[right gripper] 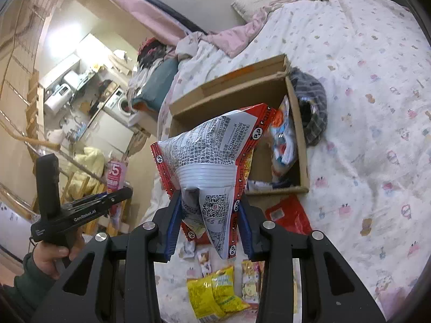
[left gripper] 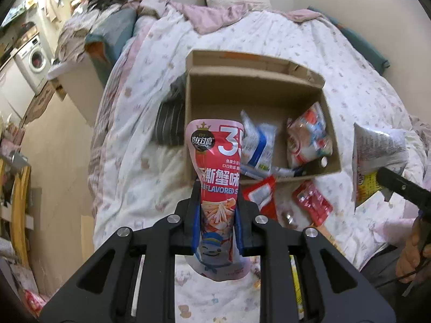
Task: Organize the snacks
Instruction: 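Grasp the pink crab-stick packet with the left gripper and lift it, then lower the pink packet into the box with the left gripper while the right gripper lowers the white-red bag in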
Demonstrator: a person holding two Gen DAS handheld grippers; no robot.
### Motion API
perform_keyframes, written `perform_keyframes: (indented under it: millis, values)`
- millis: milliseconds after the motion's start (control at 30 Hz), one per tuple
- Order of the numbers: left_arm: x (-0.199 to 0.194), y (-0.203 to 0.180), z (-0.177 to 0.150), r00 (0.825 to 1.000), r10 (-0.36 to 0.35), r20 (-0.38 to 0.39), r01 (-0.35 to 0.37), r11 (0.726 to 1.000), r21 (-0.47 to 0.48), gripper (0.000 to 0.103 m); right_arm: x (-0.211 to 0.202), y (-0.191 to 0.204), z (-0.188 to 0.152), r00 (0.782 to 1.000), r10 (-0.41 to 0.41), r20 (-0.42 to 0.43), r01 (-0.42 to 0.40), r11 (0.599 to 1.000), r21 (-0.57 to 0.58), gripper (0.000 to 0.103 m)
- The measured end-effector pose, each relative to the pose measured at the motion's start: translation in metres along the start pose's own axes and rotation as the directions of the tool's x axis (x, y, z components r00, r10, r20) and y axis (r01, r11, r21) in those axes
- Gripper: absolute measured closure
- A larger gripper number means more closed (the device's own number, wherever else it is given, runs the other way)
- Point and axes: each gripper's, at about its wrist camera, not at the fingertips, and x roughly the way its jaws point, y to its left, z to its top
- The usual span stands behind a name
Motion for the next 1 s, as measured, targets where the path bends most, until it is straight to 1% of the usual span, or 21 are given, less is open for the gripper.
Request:
perform_keyframes:
  millis: [200, 433, 667, 767, 900, 1000]
  values:
    - [0.004, -0.008, 0.024, 0.999, -0.014, 0.031, 0.014, 1.0, 0.016, 0.086, 0.002, -0.005, 0.021, 0.999, -0.012, 0.035, 0.011, 1.0, 0.009, 0.063]
    - [0.021, -0.016, 0.045, 0.999, -0.024, 0.035, 0.023, 0.999, 0.035, 0.086, 0.019, -0.014, 0.047, 0.998, -0.047, 0.05, 0.045, 0.998, 0.031, 0.063]
    - [0.048, -0.022, 0.059, 0.999, -0.034, 0.02, 0.033, 0.998, 0.052, 0.086, 0.053, -0.023, 0.062, 0.996, -0.091, -0.009, 0.091, 0.995, 0.032, 0.063]
    - [0.061, -0.022, 0.059, 0.999, -0.034, 0.018, 0.033, 0.998, 0.056, 0.086, 0.066, -0.027, 0.061, 0.996, -0.087, -0.036, 0.089, 0.995, 0.052, 0.063]
    - [0.079, -0.02, 0.058, 0.999, -0.035, 0.011, 0.034, 0.999, 0.039, 0.086, 0.083, -0.024, 0.058, 0.992, -0.106, -0.071, 0.108, 0.994, 0.033, 0.063]
    - [0.087, -0.022, 0.06, 0.999, -0.035, 0.007, 0.035, 0.999, 0.041, 0.085, 0.094, -0.026, 0.054, 0.988, -0.115, -0.1, 0.12, 0.992, 0.043, 0.063]
